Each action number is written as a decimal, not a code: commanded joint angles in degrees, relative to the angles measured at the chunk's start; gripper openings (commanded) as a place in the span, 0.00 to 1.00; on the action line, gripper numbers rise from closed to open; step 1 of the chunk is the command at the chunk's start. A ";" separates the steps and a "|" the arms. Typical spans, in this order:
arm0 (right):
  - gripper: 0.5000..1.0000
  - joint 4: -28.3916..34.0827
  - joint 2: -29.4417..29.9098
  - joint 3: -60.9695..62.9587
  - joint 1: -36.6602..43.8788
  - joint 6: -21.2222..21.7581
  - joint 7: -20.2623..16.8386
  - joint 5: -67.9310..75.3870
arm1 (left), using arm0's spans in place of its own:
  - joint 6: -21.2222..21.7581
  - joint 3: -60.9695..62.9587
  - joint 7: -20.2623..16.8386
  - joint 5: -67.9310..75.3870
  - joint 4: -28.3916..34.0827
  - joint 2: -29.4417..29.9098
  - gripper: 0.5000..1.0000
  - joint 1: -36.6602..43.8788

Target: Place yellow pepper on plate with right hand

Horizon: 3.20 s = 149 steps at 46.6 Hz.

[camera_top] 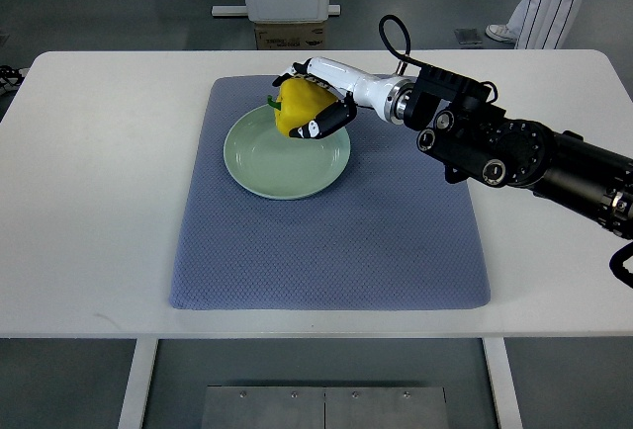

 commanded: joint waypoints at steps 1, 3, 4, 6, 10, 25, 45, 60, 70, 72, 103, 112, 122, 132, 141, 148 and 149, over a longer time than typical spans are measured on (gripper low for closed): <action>0.00 0.53 -0.01 -0.01 -0.04 0.09 0.37 0.08 | -0.01 0.00 -0.01 0.00 0.00 0.00 1.00 0.00; 0.00 1.06 -0.01 -0.01 -0.04 0.09 0.37 0.00 | -0.01 0.00 -0.01 0.00 0.00 0.00 1.00 0.00; 0.00 1.32 -0.01 -0.10 -0.04 0.09 0.46 0.00 | -0.01 0.00 -0.01 0.00 -0.09 0.00 1.00 0.00; 0.00 1.94 -0.01 -0.10 -0.13 0.09 0.46 0.00 | -0.01 0.00 -0.01 0.00 -0.09 0.00 1.00 0.00; 0.00 2.55 -0.01 -0.36 -0.31 0.09 0.46 0.00 | -0.01 0.00 -0.01 -0.08 0.00 0.00 1.00 0.00; 0.00 2.47 -0.01 -3.09 -2.07 0.09 -0.16 -0.09 | -0.01 0.00 -0.01 0.00 0.00 0.00 1.00 0.00; 0.99 2.47 -0.01 -2.65 -2.42 0.09 -0.86 2.72 | -0.01 0.00 -0.01 0.00 0.00 0.00 1.00 0.00; 1.00 2.20 -0.01 -0.19 -2.42 0.09 -0.86 2.98 | -0.01 0.00 -0.01 0.00 0.00 0.00 1.00 0.00; 1.00 2.20 -0.01 3.59 -3.12 0.09 -0.86 4.82 | -0.01 0.00 -0.01 0.00 0.00 0.00 1.00 0.00; 1.00 2.20 -0.01 4.21 -3.38 0.09 -0.86 6.14 | -0.01 0.00 -0.01 0.00 0.00 0.00 1.00 0.00; 0.99 -0.78 -8.54 39.62 -16.65 -2.89 -7.80 11.51 | -0.01 0.00 -0.01 0.00 -0.09 0.00 1.00 0.00; 0.99 -2.45 -7.92 46.04 -20.17 -5.80 -7.89 12.12 | 0.08 0.00 -0.01 0.00 0.00 0.00 1.00 0.00; 1.00 -2.63 -6.69 50.52 -21.75 -6.50 -7.89 17.92 | -0.01 0.00 -0.01 0.00 0.00 0.00 1.00 0.00; 1.00 -2.28 -3.88 55.53 -23.42 -6.50 -7.28 20.12 | -0.01 0.00 -0.01 0.00 0.00 0.00 1.00 0.00; 1.00 -2.28 -3.00 58.17 -24.21 -6.50 -7.36 20.56 | -0.01 0.00 -0.01 0.00 -0.09 0.00 1.00 0.00; 1.00 -2.28 -2.82 58.96 -24.92 -6.50 -7.28 20.56 | -0.01 0.00 -0.01 0.00 0.00 0.00 1.00 0.00; 1.00 -2.28 -2.82 58.96 -25.00 -6.50 -7.36 20.56 | -0.01 0.00 -0.01 0.00 0.00 0.00 1.00 0.00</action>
